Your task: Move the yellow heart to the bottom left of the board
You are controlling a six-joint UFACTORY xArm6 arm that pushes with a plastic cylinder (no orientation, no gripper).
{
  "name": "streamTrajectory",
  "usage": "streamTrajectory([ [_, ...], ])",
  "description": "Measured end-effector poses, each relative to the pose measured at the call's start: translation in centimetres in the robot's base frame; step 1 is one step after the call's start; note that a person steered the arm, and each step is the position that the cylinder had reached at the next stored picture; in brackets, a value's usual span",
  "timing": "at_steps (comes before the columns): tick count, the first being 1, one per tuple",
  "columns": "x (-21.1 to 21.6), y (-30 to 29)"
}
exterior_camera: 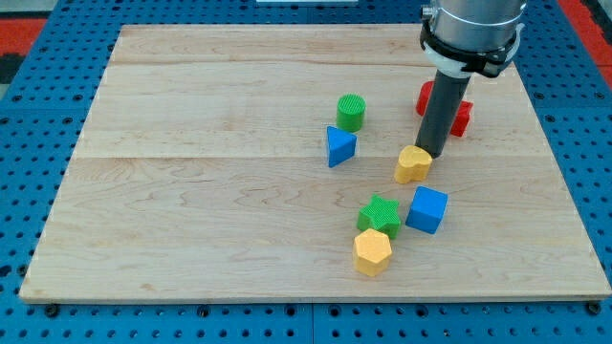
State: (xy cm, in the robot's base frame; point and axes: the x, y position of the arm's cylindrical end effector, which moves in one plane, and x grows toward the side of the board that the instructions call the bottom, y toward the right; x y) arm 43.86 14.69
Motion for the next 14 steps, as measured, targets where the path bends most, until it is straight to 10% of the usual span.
streamTrajectory([
  [7, 1.8, 0.5],
  [9, 1.5, -13.9],
  [11, 0.6, -8.7],
  [14, 8.9, -32.0],
])
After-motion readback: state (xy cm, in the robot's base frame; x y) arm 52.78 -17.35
